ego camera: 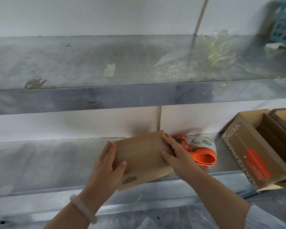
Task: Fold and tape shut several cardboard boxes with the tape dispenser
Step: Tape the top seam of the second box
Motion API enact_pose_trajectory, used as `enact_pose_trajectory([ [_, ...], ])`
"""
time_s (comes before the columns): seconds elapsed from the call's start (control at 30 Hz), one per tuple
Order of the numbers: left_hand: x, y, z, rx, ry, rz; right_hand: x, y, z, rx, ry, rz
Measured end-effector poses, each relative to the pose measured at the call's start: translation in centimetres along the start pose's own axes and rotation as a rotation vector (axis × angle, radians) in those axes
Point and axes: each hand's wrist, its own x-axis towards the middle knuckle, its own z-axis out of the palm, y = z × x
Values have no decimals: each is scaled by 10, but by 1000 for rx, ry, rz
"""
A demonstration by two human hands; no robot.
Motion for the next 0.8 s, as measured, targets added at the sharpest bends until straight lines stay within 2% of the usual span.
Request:
enact_pose_trajectory([
  [0.07,4,-6,-12,114,63,103,6,-5,-4,-21,-71,-14],
  [0.17,18,-11,-28,233,-92,215,17,-16,-3,-172,-74,-65],
  [0.23,20,-12,-29,309,-133,225,20,-23,0,-365,34,-80],
  [0.33,7,-8,-24,373,-6,213,8,-31,9,-626,240,-244],
  [0.4,-4,-5,-16,362,41,225,-2,-32,21,-642,189,-337],
  [0.5,-15,-3,-5,327,-11,244,-9,-22,34,-606,1,-355],
  [0.63,-15,-5,5,315,-59,302,-3,-16,22,-561,-50,-385],
  [0.7,-14,-3,13,249,-20,268,-3,-12,6,-559,1,-358],
  [0.8,-12,7,28,131,34,198,1,6,-32,-539,265,-204],
])
